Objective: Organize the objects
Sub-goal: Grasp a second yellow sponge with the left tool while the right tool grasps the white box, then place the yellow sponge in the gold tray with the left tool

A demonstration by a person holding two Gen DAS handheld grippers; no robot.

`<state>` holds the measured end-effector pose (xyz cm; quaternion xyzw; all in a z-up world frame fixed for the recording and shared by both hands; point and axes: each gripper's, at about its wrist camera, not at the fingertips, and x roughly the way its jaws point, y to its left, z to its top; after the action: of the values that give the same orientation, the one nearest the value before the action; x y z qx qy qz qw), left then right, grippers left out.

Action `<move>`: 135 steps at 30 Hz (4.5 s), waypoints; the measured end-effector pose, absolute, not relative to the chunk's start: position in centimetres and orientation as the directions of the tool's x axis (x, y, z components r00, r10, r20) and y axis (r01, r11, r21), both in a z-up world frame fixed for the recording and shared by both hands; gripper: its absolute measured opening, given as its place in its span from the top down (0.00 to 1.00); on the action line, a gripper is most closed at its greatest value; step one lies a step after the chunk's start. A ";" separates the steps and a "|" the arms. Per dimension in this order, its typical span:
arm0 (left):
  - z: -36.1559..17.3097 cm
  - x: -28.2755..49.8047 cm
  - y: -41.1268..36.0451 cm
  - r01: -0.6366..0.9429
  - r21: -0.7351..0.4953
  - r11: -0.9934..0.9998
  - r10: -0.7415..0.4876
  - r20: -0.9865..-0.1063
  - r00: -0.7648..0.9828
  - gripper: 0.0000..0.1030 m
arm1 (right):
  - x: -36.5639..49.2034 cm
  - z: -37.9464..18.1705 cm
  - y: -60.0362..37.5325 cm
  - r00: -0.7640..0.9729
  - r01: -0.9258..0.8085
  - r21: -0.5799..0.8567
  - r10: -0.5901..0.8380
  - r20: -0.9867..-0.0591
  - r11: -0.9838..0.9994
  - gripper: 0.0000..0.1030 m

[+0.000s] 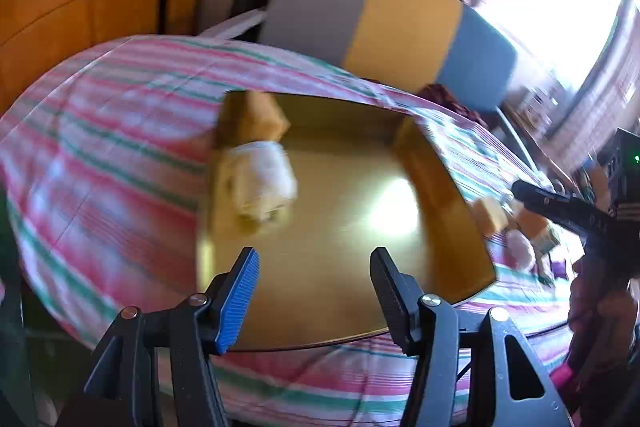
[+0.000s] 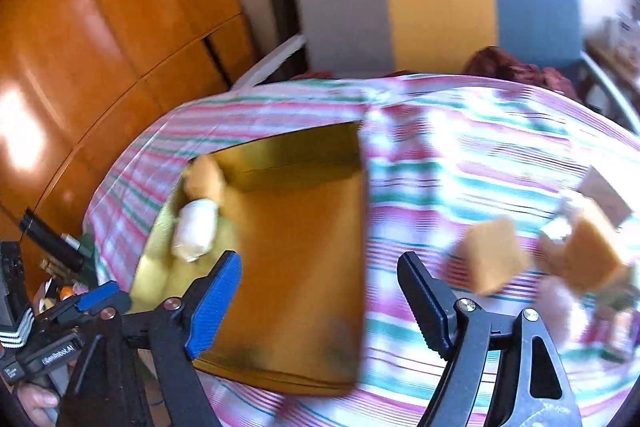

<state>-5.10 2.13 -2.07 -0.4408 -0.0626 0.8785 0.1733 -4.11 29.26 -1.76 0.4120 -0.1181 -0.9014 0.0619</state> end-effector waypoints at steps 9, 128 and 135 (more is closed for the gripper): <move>0.9 -5.1 13.4 -0.497 -0.222 -0.839 0.479 -0.734 -0.481 0.44 | 1.1 1.1 44.3 -0.719 -0.288 0.235 0.047 -0.694 -0.929 0.15; -7.2 -8.1 2.9 -0.239 -0.068 -0.969 0.175 -0.868 -0.464 0.46 | -1.2 -8.9 37.4 -0.527 0.018 0.083 -0.080 -0.846 -0.996 0.52; -7.3 -7.6 3.6 -0.268 -0.030 -0.963 0.159 -0.865 -0.476 0.40 | -1.7 -9.2 37.3 -0.519 0.014 0.087 -0.081 -0.851 -0.996 0.52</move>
<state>-7.59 3.59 -7.33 -0.4963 0.0547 0.8575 0.1243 -1.66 37.32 -9.15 0.4895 -0.0343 -0.8709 0.0273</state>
